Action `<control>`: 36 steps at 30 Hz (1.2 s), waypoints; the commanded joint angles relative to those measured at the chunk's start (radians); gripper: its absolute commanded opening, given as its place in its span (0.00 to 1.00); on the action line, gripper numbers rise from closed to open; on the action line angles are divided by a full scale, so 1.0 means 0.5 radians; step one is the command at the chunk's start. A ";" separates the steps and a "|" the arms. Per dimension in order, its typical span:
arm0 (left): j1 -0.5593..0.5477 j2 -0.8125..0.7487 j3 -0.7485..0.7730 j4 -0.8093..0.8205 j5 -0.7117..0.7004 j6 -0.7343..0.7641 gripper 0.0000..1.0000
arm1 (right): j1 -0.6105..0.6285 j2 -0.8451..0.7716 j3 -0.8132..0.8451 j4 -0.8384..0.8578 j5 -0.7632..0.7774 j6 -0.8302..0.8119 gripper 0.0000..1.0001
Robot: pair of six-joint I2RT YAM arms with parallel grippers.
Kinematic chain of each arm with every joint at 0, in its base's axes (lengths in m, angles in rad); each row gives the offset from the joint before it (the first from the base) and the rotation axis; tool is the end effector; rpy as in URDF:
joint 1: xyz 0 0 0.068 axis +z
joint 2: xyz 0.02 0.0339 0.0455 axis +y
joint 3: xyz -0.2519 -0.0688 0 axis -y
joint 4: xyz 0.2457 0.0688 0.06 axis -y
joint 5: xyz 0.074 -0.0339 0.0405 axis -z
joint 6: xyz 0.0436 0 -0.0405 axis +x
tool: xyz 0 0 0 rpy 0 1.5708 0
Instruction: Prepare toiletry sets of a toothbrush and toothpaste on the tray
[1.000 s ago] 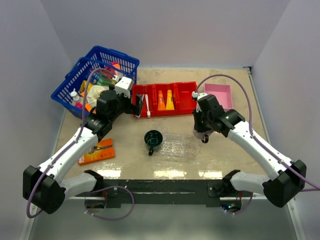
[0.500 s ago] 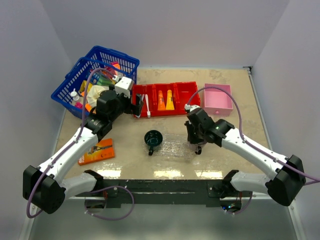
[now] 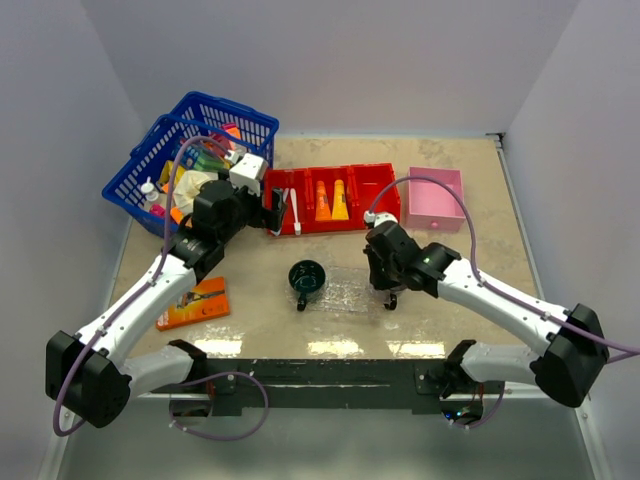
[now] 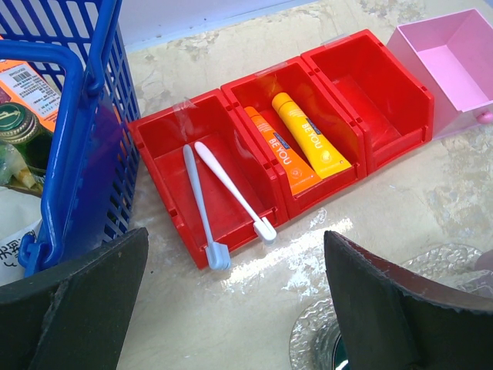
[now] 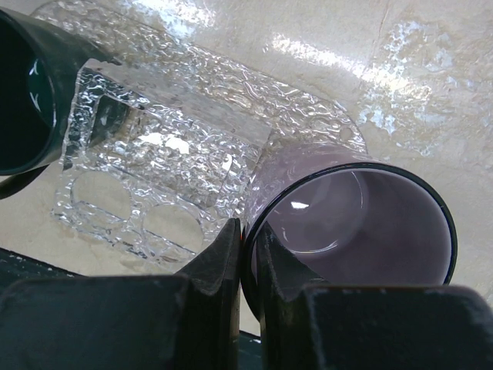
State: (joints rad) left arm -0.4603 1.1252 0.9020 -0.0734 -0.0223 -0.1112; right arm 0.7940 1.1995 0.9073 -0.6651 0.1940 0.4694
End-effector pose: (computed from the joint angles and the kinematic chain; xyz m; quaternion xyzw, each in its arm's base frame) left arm 0.2484 -0.1221 0.3106 0.1331 0.7927 -0.1591 0.5732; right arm 0.1801 0.1713 0.2394 -0.1245 0.9411 0.1030 0.2971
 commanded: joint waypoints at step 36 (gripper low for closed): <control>0.003 -0.011 0.012 0.061 -0.004 0.023 1.00 | 0.047 0.089 -0.167 0.259 0.137 0.071 0.00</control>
State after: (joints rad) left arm -0.4603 1.1255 0.9020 -0.0738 -0.0223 -0.1112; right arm 0.8116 1.2568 0.8238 -0.5941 0.2195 0.4858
